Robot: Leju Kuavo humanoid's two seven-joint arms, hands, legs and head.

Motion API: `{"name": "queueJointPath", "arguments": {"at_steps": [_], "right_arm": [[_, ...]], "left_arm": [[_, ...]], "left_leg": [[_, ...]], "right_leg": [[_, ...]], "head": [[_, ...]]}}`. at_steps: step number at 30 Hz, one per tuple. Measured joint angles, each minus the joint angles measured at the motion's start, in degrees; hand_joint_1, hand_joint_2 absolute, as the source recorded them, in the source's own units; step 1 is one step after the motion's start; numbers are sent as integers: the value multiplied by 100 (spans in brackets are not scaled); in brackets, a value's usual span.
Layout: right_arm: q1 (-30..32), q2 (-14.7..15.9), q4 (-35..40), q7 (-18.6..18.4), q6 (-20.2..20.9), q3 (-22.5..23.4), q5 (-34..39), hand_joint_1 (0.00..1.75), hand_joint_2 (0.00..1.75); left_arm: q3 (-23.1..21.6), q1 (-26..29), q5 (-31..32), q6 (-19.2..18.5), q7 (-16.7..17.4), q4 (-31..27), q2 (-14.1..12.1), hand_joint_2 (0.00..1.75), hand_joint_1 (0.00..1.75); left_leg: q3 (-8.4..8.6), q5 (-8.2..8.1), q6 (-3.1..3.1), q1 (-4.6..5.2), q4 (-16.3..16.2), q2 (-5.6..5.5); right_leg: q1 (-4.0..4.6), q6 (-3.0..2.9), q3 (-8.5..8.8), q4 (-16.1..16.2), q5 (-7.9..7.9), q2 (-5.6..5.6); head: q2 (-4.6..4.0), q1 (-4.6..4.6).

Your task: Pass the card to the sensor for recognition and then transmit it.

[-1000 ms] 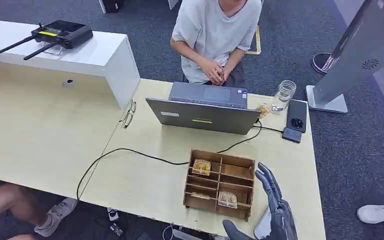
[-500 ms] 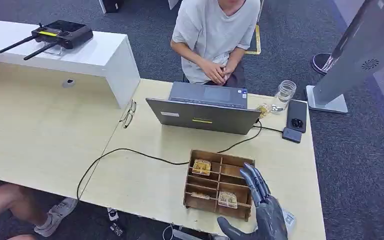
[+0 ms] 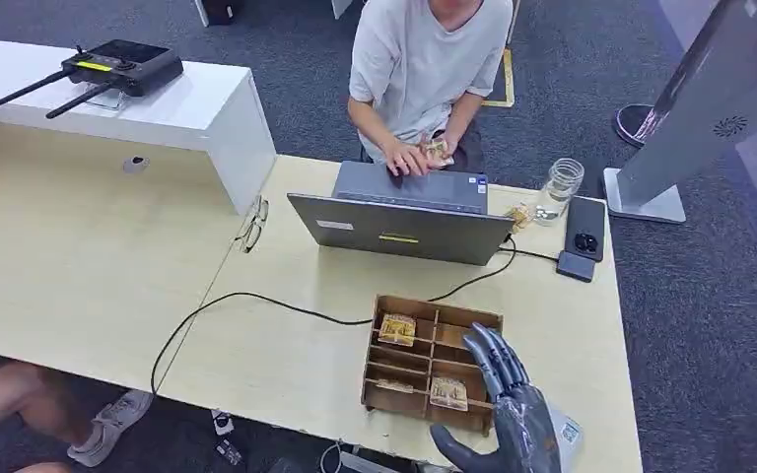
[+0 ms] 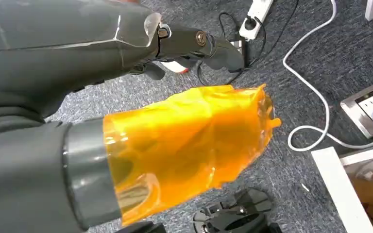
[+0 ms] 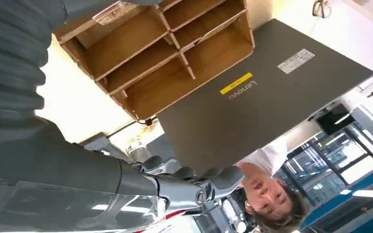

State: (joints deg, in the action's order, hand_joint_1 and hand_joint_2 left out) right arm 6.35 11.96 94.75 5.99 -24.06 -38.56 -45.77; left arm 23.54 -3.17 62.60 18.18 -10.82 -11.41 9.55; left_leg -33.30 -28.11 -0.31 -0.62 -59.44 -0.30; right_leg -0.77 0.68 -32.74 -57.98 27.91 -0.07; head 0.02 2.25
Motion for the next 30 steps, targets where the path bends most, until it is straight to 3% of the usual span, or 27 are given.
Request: {"name": "queueJointPath", "arguments": {"at_steps": [19, 30], "right_arm": [[-105, -142, -494, -199, -37, -157, -666, 0, 175], [-106, -111, -879, -1045, -326, -332, -1889, 0, 175]], "left_arm": [[-13, -12, 48, -46, 55, 0, 2, 0, 0], [-26, -23, 87, -127, 81, 0, 0, 0, 0]], "left_leg": [[0, 0, 0, 0, 0, 0], [0, 0, 0, 0, 0, 0]], "right_leg": [[0, 0, 0, 0, 0, 0], [0, 0, 0, 1, 0, 0]], "head": [[0, 0], [0, 0]]}}
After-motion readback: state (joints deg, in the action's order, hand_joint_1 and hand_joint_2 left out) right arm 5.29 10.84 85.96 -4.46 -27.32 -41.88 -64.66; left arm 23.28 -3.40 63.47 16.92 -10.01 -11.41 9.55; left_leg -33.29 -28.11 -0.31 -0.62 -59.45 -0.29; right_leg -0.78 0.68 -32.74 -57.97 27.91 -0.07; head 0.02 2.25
